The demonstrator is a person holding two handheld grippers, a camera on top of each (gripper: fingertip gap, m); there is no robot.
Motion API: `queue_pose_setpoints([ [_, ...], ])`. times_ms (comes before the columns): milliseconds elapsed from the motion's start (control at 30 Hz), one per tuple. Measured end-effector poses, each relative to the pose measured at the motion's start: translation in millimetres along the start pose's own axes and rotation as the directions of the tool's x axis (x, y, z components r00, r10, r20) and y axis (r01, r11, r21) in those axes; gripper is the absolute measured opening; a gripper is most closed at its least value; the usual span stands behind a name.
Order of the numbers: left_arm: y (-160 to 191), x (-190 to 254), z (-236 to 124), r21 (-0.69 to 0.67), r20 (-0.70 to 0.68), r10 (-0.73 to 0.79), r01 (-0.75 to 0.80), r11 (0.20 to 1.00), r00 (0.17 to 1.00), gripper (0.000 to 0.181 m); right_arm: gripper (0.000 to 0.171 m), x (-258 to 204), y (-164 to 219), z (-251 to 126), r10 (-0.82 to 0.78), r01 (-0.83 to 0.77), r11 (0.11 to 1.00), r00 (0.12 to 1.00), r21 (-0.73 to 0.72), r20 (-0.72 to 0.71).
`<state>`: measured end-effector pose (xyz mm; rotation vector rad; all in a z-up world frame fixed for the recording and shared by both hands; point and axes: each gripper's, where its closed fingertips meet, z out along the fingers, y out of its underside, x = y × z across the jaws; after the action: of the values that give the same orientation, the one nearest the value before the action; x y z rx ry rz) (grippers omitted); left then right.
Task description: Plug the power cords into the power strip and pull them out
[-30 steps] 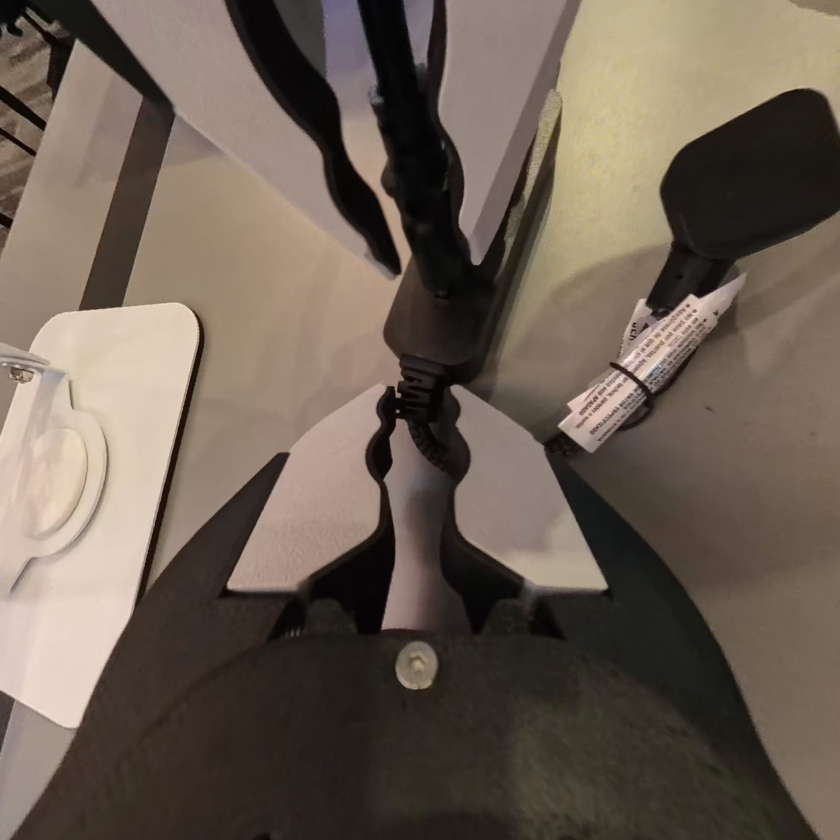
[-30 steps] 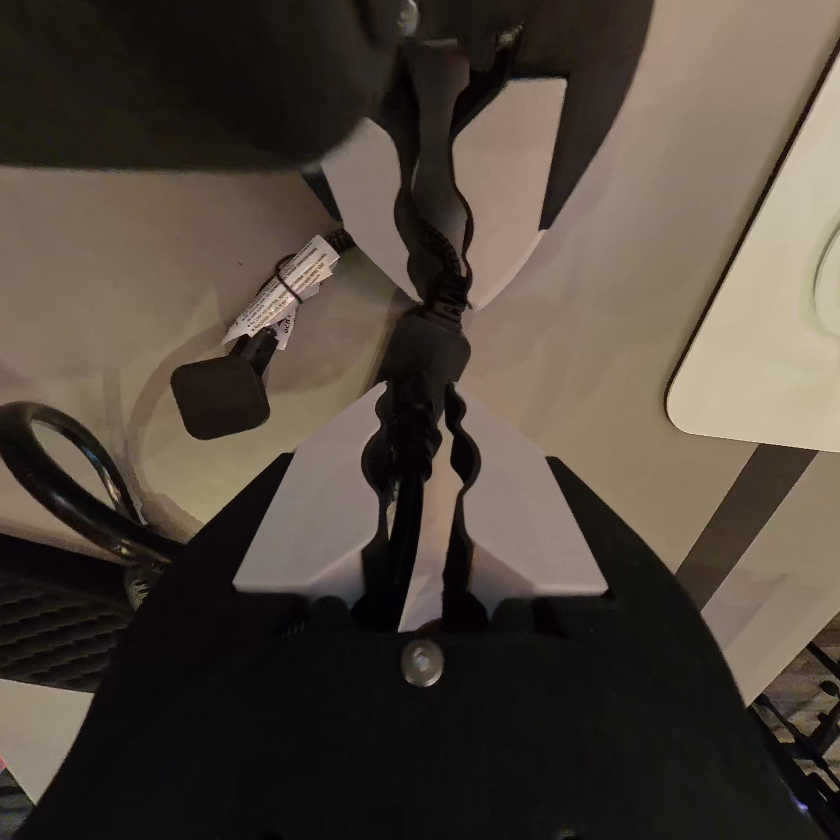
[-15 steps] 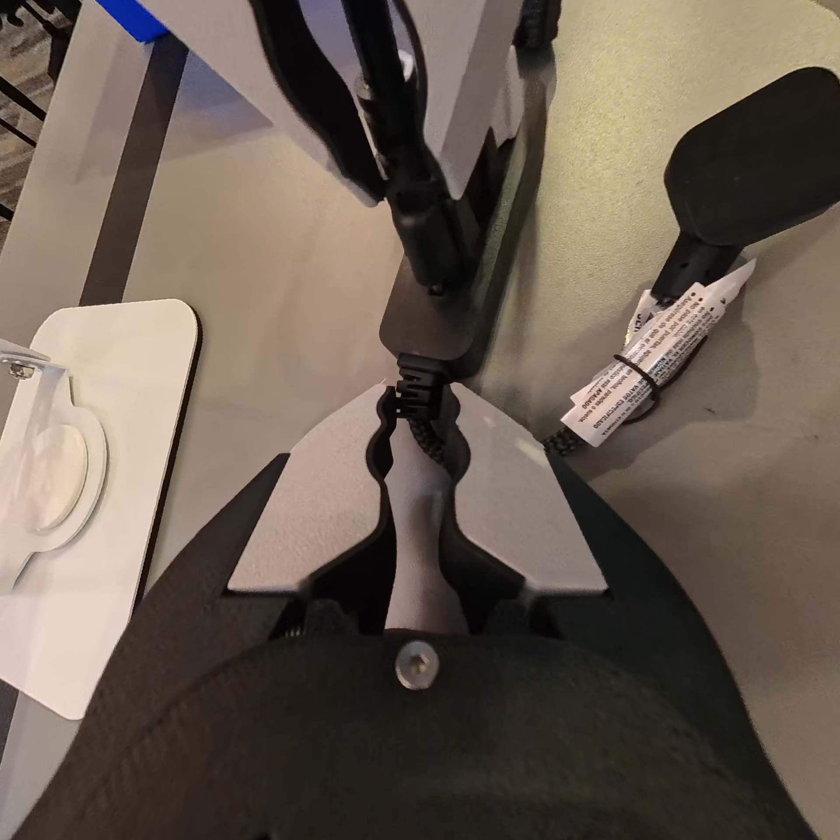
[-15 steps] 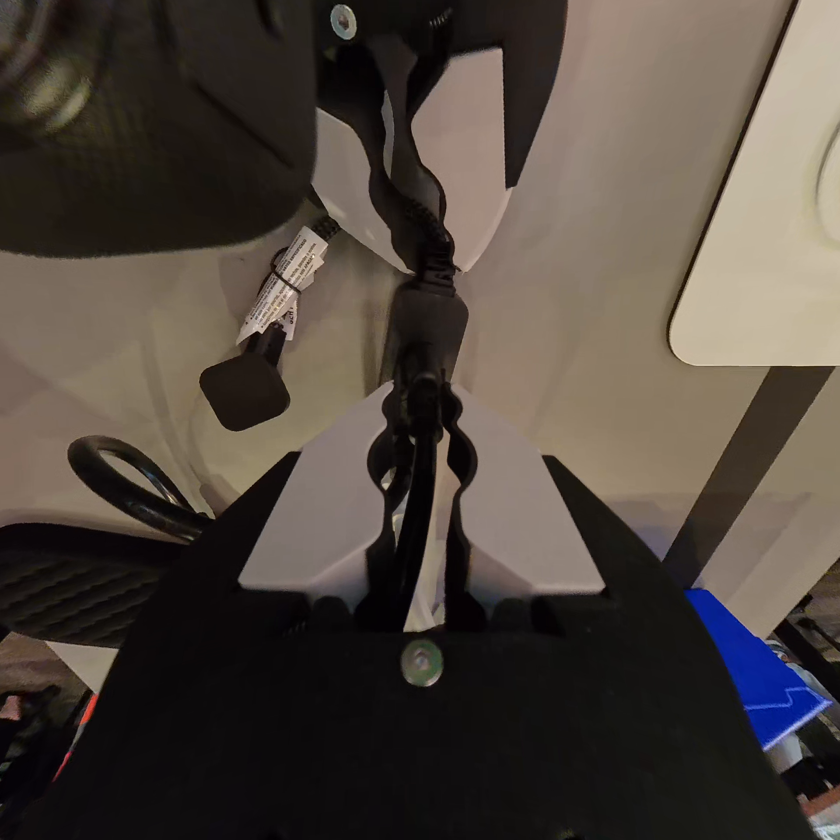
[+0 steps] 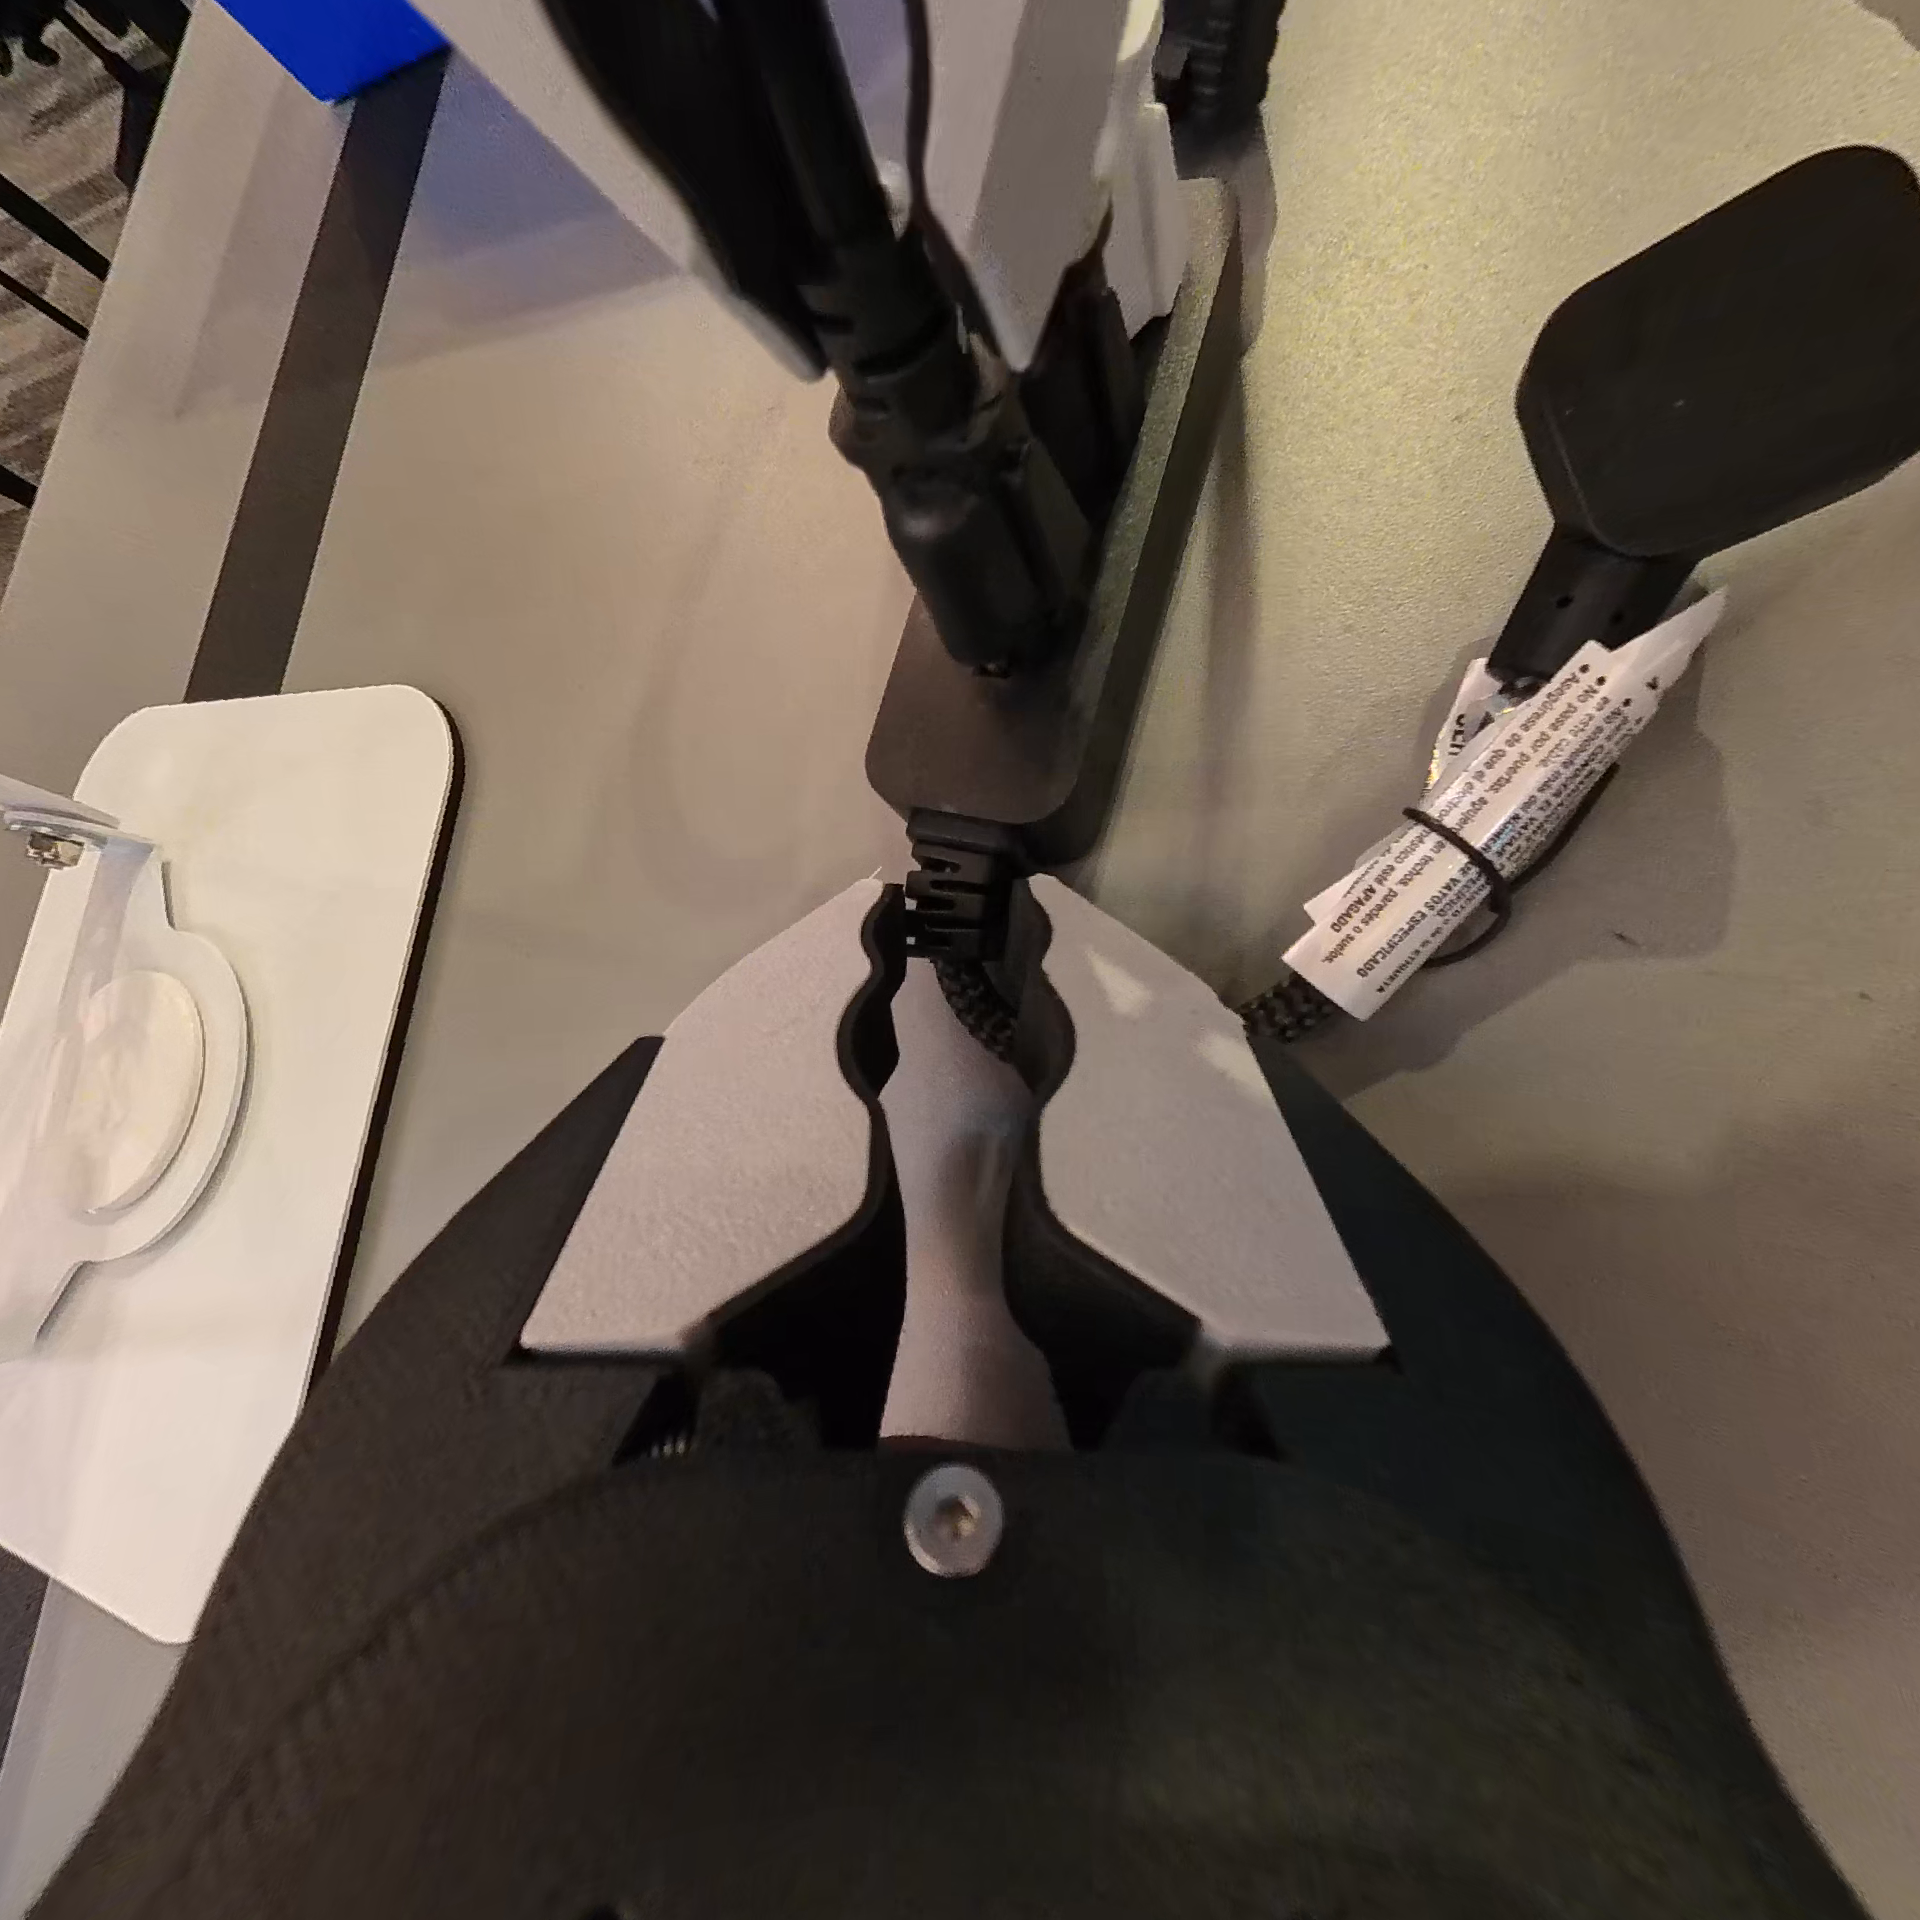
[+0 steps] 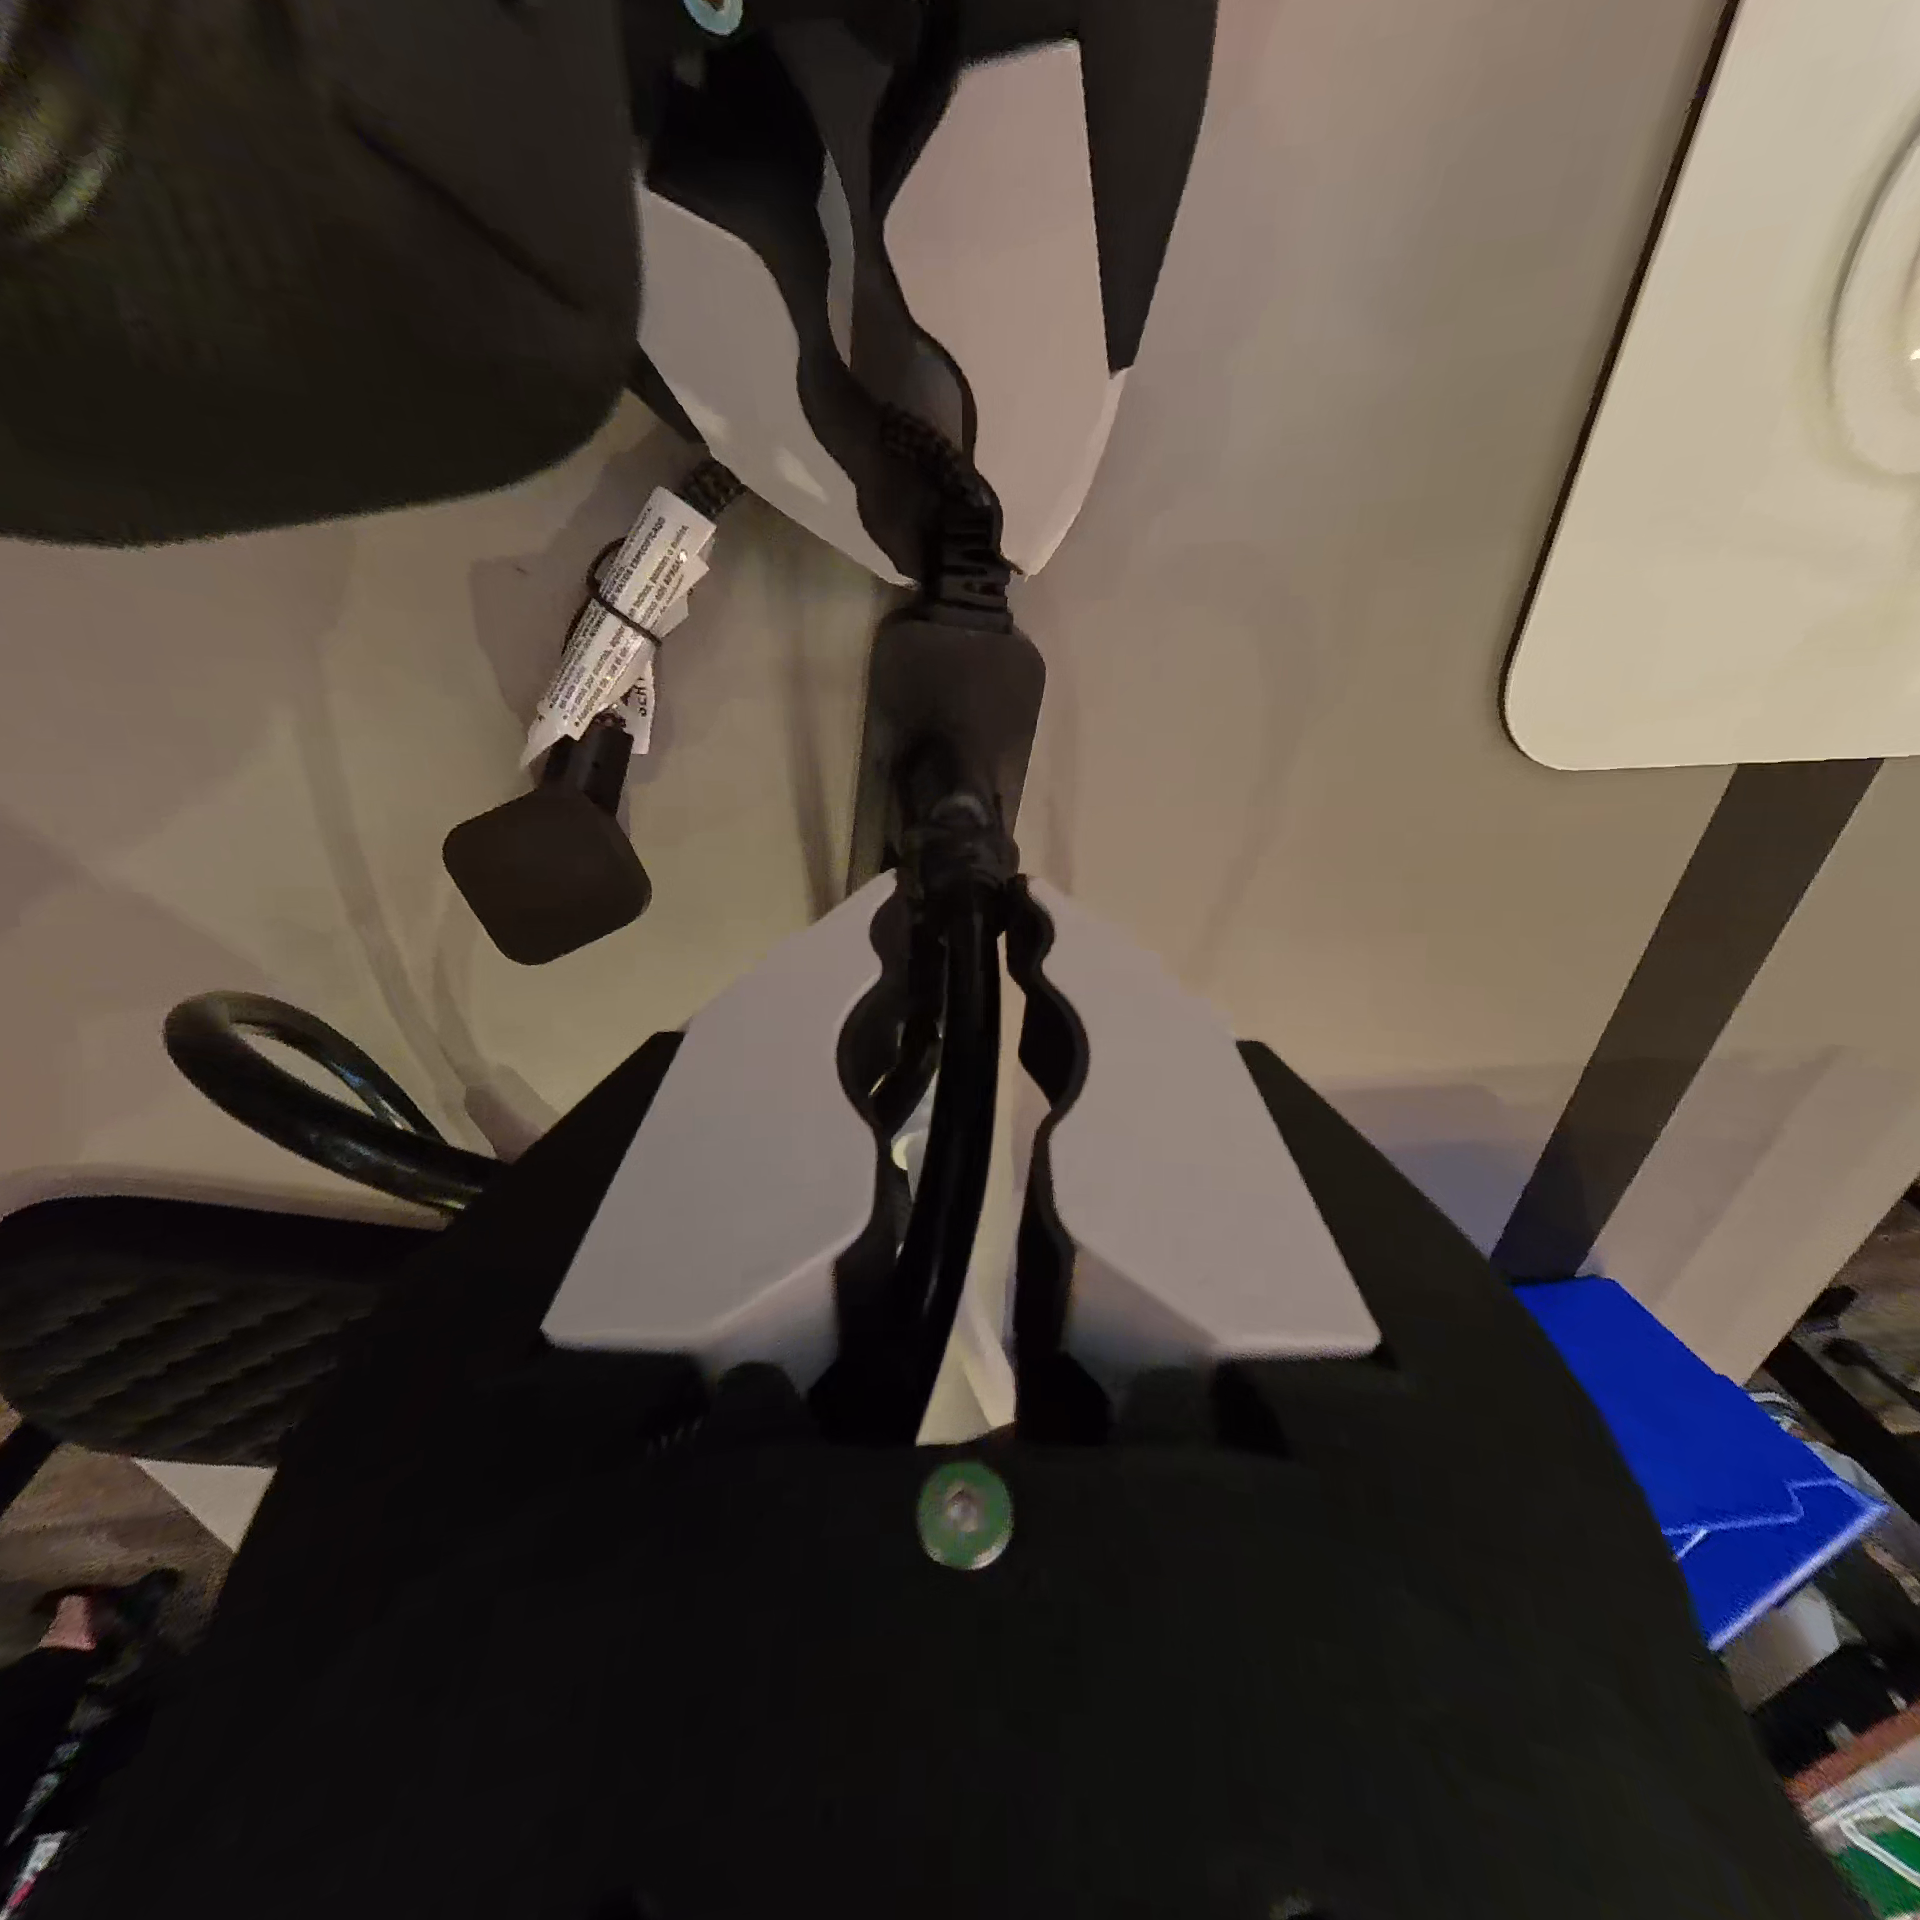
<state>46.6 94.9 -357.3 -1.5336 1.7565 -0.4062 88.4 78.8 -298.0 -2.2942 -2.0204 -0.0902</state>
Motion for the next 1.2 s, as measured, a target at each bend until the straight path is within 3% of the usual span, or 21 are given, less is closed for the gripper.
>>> queue_pose_setpoints([
  [300,-0.2,0.3,-0.2,-0.001,0.005,0.008,-0.008,1.0,1.0,0.018,0.013,1.1,-0.9,1.3,0.045,-0.045,0.999,0.999,0.018,0.001],
  [433,-0.7,0.2,-0.6,0.005,0.01,0.014,-0.014,1.0,1.0,0.018,0.031,-0.6,-0.7,3.2,0.043,-0.042,0.999,0.999,-0.023,0.011],
  [500,-0.3,0.3,-0.5,0.002,0.006,0.009,-0.009,1.0,1.0,0.018,0.02,-0.9,-0.7,3.9,0.044,-0.043,0.998,0.999,-0.035,0.017],
  [1200,-0.2,0.9,-0.6,0.001,0.008,0.02,-0.02,1.0,1.0,0.018,0.02,-1.5,4.9,6.4,0.087,-0.086,0.994,0.996,-0.066,-0.001],
])
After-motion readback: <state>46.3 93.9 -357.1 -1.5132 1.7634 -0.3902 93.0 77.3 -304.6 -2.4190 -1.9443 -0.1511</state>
